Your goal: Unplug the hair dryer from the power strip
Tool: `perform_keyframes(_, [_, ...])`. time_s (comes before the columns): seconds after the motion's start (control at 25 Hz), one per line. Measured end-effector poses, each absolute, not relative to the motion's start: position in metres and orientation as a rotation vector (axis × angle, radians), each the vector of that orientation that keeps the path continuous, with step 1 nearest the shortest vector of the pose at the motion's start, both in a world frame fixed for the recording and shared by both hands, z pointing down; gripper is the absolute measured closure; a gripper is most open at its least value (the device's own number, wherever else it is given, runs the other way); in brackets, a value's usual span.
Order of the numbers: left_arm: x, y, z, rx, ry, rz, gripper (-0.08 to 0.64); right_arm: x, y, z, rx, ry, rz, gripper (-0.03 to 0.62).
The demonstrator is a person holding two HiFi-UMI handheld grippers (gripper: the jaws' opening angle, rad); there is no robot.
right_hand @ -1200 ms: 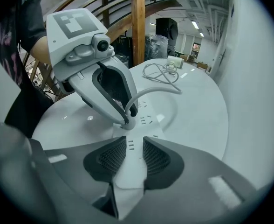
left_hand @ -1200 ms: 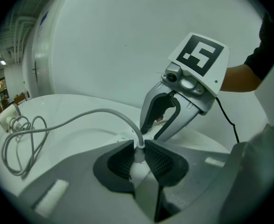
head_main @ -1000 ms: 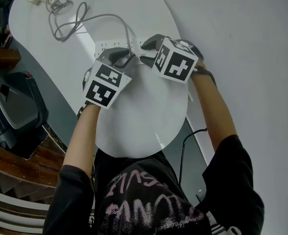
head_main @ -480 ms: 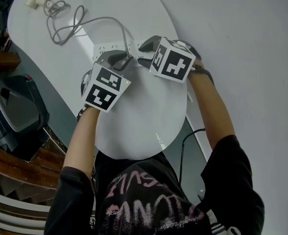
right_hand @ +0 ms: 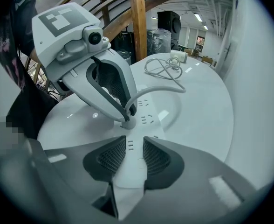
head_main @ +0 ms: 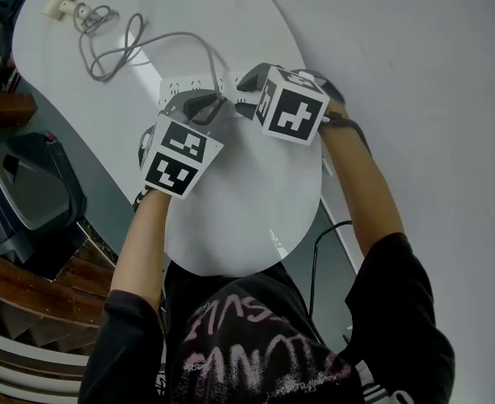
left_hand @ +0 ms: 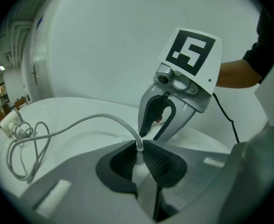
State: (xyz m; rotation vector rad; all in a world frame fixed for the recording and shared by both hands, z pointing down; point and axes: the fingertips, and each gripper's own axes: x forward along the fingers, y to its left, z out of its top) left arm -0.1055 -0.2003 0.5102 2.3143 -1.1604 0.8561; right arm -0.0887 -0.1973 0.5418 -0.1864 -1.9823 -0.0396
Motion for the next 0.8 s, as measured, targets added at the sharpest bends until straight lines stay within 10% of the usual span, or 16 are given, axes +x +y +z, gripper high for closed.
perform_keyframes(0.8, [-0.1075, -0.2000, 0.5076, 2.296, -1.198, 0.840, 0.509, -0.0896, -0.1961, 0.5426, -0.181, -1.967, -0.034, 0.448])
